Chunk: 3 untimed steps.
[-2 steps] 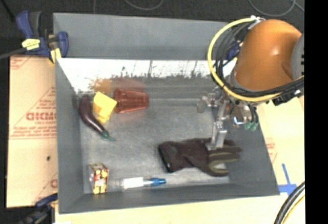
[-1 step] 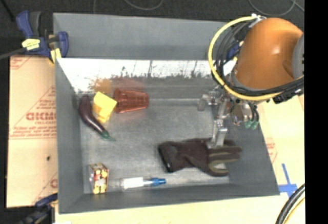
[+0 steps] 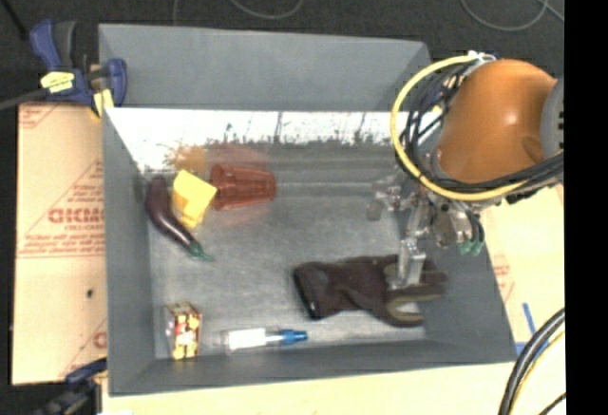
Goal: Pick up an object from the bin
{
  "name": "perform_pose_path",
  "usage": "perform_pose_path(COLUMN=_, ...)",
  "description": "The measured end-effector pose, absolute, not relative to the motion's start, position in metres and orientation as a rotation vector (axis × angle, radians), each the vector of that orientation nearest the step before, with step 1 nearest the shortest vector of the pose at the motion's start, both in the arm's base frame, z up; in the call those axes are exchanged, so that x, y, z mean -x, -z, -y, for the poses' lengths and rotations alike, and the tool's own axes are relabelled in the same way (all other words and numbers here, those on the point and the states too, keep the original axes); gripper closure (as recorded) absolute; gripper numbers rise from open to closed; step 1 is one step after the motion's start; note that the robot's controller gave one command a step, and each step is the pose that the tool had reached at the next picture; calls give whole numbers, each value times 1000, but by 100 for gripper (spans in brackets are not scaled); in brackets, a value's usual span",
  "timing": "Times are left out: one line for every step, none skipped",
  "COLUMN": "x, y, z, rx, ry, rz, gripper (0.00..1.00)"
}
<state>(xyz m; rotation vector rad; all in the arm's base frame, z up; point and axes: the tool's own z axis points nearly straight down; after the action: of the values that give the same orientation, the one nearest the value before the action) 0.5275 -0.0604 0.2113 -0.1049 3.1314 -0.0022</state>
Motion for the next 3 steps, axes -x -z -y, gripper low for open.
perform_pose_path(x=-503, y=-163, z=79, rx=376, ry=5, rz=-3113, gripper=0)
perform_pose_path(x=-520, y=-140, z=77, rx=612, ry=7, rz=-3073, gripper=0)
perform_pose_path(x=-518, y=-89, z=63, rx=906, ry=7, rz=-3000, gripper=100)
